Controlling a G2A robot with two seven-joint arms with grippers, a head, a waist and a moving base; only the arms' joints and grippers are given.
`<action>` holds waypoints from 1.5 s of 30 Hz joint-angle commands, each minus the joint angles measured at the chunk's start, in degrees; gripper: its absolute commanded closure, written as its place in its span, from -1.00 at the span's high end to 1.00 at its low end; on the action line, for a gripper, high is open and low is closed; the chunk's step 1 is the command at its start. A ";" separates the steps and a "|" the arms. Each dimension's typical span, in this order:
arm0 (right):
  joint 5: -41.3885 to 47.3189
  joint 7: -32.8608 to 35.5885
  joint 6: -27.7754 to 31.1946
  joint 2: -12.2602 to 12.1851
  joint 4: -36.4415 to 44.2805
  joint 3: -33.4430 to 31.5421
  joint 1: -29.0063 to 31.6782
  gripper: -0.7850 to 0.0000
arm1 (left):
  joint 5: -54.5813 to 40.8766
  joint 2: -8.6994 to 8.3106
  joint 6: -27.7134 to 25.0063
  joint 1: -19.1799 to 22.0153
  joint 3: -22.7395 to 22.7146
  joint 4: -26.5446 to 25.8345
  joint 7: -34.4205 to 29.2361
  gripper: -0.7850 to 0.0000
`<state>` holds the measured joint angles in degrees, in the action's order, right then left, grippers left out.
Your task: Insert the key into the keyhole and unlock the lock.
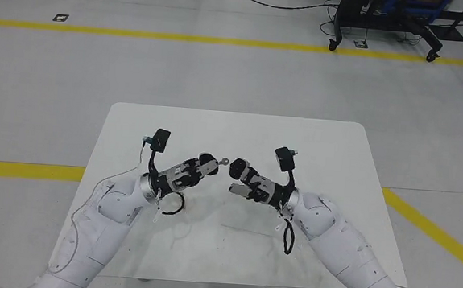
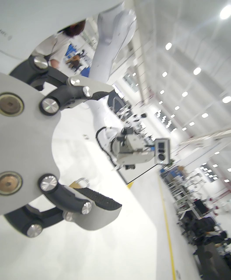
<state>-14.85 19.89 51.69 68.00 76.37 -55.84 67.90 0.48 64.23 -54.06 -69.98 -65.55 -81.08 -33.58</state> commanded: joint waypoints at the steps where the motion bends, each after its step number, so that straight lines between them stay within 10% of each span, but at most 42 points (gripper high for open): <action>1: -1.22 4.18 -1.09 -1.03 0.93 -2.86 0.01 1.00 | -3.56 -0.50 0.15 0.47 0.85 -0.33 -5.94 -1.00; 7: 5.71 15.75 -3.05 -3.54 6.32 -7.79 2.93 0.95 | -5.77 -1.26 3.81 2.97 2.83 0.01 -15.77 -1.00; 15: 7.16 23.82 -6.52 -5.03 10.14 -9.43 4.24 -0.35 | -2.67 -1.15 4.89 4.65 5.44 -0.21 -16.98 -1.00; 23: 6.76 23.98 -7.54 -5.20 10.61 -8.34 3.97 -0.33 | -1.06 -1.26 5.58 5.39 6.48 0.01 -16.64 -1.00; 30: 6.92 24.28 -7.42 -5.49 10.51 -8.01 4.05 -1.00 | 0.28 -1.32 5.78 5.46 7.06 -0.22 -15.02 -1.00; 40: 8.99 24.42 -6.13 -5.92 10.35 -7.76 4.32 -1.00 | 2.47 -1.38 5.68 5.63 7.89 -0.51 -12.90 -1.00; 41: 9.03 24.30 -6.04 -5.95 10.34 -7.73 4.32 -1.00 | 2.62 -1.36 5.52 5.68 8.04 -0.50 -12.59 -0.83; 42: 9.11 24.20 -5.91 -5.98 10.30 -7.72 4.33 -1.00 | 2.54 -1.33 5.33 5.70 8.14 -0.43 -12.16 0.52; 43: 9.12 24.19 -5.86 -6.01 10.26 -7.72 4.32 -1.00 | 2.35 -1.31 5.09 5.73 8.11 -0.43 -11.70 1.00; 45: 9.12 23.77 -5.53 -6.13 10.06 -7.97 4.35 -1.00 | 1.62 -1.35 4.10 5.70 7.82 -0.16 -10.53 1.00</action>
<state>-5.72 43.86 46.04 61.93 86.53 -63.67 72.21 2.43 62.92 -49.50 -64.26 -57.56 -81.35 -44.58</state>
